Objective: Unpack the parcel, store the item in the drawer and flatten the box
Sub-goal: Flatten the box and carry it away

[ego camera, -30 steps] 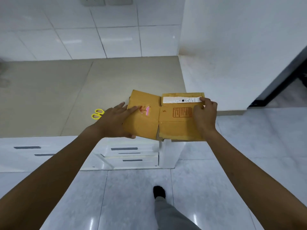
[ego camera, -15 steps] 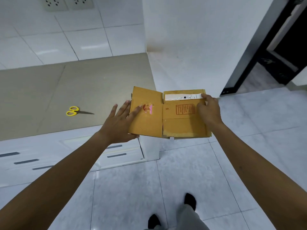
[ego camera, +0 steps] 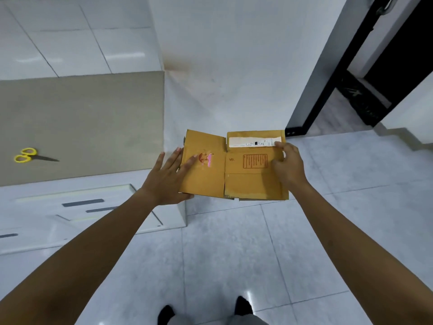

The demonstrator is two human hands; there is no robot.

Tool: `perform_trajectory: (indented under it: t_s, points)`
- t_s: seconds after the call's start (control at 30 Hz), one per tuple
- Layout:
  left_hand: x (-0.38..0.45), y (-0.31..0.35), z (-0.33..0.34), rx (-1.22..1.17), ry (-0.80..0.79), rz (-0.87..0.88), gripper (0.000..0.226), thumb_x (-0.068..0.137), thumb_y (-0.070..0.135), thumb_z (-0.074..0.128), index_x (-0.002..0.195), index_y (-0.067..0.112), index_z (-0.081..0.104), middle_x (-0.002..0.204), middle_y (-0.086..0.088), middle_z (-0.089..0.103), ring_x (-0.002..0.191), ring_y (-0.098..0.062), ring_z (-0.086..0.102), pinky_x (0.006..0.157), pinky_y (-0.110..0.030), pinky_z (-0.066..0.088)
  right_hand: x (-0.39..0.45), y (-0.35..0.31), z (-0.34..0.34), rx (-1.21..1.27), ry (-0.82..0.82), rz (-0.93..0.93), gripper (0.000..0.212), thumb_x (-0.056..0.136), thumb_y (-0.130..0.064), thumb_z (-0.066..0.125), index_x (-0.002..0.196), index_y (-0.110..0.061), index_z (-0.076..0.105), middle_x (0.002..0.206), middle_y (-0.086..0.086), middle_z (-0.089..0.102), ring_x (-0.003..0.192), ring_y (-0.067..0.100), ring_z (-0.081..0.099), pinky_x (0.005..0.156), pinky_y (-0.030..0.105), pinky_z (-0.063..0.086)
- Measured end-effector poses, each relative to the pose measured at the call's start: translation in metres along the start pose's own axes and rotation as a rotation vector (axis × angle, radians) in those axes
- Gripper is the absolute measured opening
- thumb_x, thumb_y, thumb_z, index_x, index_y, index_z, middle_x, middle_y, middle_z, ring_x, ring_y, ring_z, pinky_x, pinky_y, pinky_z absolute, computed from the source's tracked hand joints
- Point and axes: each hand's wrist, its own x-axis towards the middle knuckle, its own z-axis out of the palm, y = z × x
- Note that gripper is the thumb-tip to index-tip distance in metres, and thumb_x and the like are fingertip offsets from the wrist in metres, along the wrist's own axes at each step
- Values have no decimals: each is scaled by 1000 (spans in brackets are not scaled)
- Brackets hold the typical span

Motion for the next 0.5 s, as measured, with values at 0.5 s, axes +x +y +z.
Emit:
perform_trajectory:
  t_s: [0.5]
  points:
    - [118,38,61,11,-128,-135,111,72,81,45,153,26,-5,161,-17,9,149,-35,4,112,-65,6,129,65,-1,-72,-171,15,69,85,-6,66,145,-17,34,157,3,18,142,24,26,111,39,33]
